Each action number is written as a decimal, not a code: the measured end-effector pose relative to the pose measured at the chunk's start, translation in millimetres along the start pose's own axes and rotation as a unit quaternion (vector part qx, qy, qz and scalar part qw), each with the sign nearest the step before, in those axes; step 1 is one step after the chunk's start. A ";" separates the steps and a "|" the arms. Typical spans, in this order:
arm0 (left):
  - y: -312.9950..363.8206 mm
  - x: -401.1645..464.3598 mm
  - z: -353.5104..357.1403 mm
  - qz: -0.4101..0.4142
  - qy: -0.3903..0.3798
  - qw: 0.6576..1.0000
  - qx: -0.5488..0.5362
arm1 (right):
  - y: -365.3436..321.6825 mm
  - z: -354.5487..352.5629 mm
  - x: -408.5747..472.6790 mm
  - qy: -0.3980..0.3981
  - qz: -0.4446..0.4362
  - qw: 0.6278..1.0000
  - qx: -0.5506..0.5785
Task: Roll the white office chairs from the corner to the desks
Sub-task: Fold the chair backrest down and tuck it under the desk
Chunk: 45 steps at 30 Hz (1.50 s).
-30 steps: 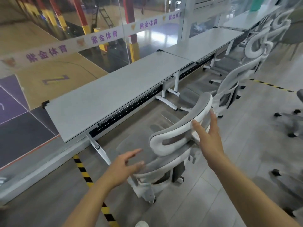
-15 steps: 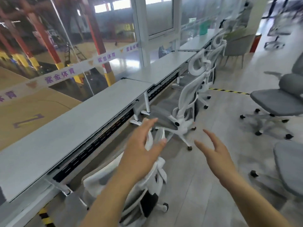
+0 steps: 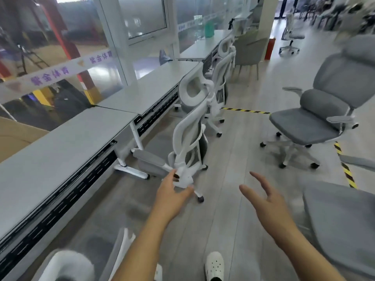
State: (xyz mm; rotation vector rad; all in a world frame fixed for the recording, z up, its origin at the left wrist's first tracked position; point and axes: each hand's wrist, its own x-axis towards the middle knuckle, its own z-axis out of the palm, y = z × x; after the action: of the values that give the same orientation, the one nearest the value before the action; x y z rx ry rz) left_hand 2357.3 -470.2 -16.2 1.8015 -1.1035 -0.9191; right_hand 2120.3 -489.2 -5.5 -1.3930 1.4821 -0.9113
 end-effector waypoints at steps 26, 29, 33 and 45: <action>64.3 406.4 111.8 -0.130 0.214 0.936 0.246 | -118.0 76.7 759.3 -0.391 -0.229 0.770 -0.448; 85.5 420.6 126.9 -0.204 0.263 0.912 0.242 | -112.1 99.4 810.3 -0.421 -0.275 0.738 -0.449; 98.0 434.5 136.7 -0.254 0.295 0.887 0.250 | -108.5 111.6 826.6 -0.447 -0.308 0.719 -0.434; 88.9 397.2 156.9 -0.266 0.390 0.862 0.183 | -67.8 109.6 797.8 -0.416 -0.388 0.740 -0.359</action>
State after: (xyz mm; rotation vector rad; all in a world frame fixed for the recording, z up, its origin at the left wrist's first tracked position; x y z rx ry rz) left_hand 2330.1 -902.9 -65.0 2.5277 -0.2528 -0.1698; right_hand 2260.9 -1282.4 -70.9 -2.6331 0.4747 0.0141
